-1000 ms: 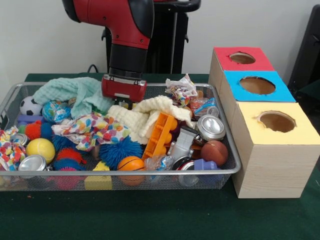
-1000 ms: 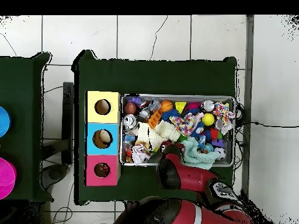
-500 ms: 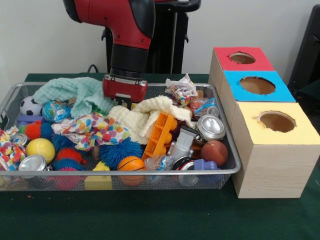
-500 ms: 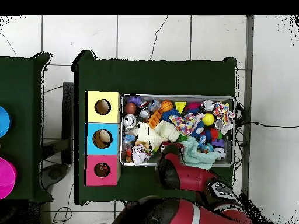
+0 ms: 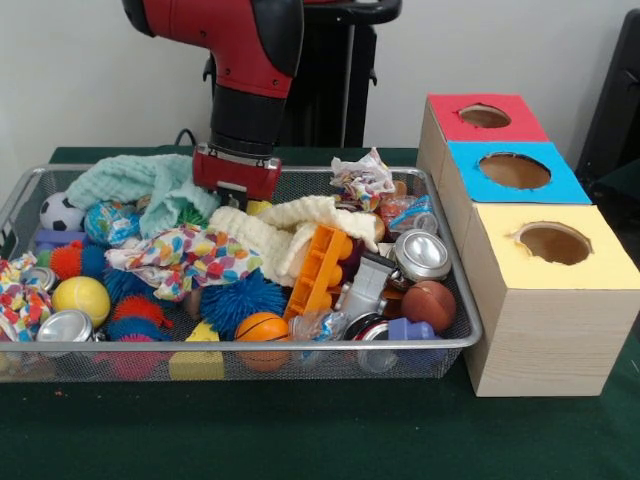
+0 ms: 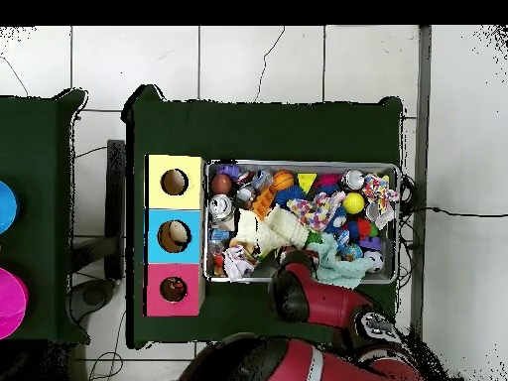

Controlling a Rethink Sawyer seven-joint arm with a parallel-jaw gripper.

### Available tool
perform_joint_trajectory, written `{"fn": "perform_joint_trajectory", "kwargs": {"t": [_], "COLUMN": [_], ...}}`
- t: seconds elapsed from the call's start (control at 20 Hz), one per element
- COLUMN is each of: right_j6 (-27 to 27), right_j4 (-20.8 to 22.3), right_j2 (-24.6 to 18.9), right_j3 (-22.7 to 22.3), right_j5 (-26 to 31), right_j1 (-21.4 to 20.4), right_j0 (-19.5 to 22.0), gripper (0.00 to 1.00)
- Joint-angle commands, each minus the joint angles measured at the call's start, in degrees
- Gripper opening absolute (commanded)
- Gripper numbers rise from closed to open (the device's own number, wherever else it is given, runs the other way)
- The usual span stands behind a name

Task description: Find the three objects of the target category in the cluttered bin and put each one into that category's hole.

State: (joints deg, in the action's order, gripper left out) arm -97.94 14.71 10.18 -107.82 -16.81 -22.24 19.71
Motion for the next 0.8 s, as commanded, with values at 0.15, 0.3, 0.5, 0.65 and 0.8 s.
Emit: {"fn": "perform_joint_trajectory", "kwargs": {"t": [0.15, 0.3, 0.5, 0.65, 0.8], "right_j6": [-3.75, -3.78, -3.26, -2.25, -1.09], "right_j4": [-7.18, -5.74, -4.48, -3.24, -1.82], "right_j2": [13.11, 14.37, 15.97, 17.19, 18.61], "right_j3": [11.19, 11.45, 12.80, 13.72, 14.58], "right_j5": [11.37, 11.54, 12.63, 12.89, 12.16], "right_j1": [3.54, 3.46, 3.88, 4.03, 3.86], "right_j0": [-7.32, -7.66, -7.77, -7.70, -8.15], "gripper": [0.00, 0.00, 0.00, 0.00, 0.00]}}
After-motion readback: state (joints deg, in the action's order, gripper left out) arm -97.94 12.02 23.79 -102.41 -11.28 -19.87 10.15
